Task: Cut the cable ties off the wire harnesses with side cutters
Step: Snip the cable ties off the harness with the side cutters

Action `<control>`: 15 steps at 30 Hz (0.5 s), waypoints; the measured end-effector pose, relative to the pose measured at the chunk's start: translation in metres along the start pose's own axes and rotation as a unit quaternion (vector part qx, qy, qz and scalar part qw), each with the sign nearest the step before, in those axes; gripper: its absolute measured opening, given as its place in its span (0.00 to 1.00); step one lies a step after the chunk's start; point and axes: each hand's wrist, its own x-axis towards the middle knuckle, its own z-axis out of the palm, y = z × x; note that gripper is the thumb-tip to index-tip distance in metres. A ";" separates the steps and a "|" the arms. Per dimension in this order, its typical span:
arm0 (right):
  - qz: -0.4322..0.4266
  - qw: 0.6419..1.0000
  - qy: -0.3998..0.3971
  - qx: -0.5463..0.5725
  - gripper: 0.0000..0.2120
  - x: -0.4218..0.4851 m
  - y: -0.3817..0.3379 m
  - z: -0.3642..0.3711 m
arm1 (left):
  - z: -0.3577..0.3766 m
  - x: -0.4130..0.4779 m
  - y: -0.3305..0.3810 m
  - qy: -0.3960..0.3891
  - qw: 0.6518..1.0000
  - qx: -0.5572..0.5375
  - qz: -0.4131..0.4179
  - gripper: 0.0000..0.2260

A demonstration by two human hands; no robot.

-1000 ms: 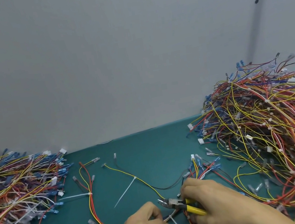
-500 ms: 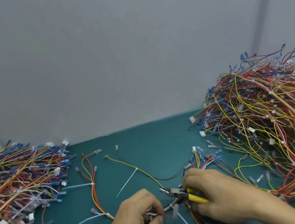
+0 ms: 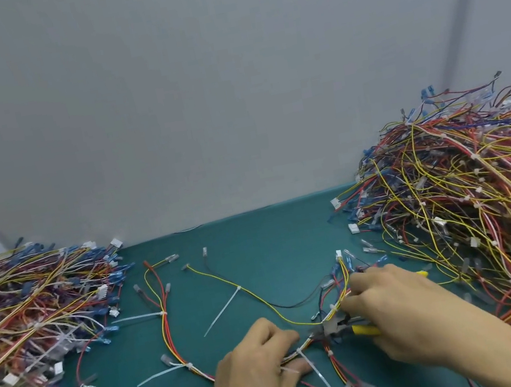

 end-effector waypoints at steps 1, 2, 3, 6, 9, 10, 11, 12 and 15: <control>-0.004 1.000 -0.001 -0.015 0.11 0.001 0.000 0.001 | 0.001 0.000 0.003 0.006 1.000 0.017 0.001 0.14; -0.009 1.000 0.001 -0.023 0.11 0.002 0.000 0.002 | 0.001 0.000 0.004 0.007 1.000 0.022 -0.002 0.15; -0.014 1.000 0.005 -0.027 0.11 0.002 0.001 0.002 | 0.001 0.001 0.004 0.003 1.000 0.020 -0.010 0.17; -0.026 0.999 0.023 -0.021 0.11 0.002 -0.001 0.004 | -0.004 0.004 -0.002 0.001 0.997 -0.062 -0.043 0.10; -0.039 0.999 0.035 -0.013 0.11 0.002 -0.005 0.006 | -0.011 0.007 -0.004 -0.008 0.991 -0.119 -0.068 0.03; -0.040 0.999 0.035 -0.013 0.11 0.003 -0.007 0.007 | -0.012 0.007 -0.003 -0.016 0.990 -0.123 -0.071 0.03; -0.041 0.999 0.035 -0.011 0.10 0.003 -0.008 0.007 | -0.013 0.007 -0.003 -0.018 0.990 -0.124 -0.071 0.04; -0.042 0.998 0.035 -0.008 0.10 0.003 -0.009 0.007 | -0.013 0.007 -0.003 -0.015 0.990 -0.126 -0.068 0.04; -0.045 0.998 0.035 -0.003 0.10 0.003 -0.012 0.009 | -0.011 0.007 -0.004 -0.010 0.989 -0.136 -0.062 0.04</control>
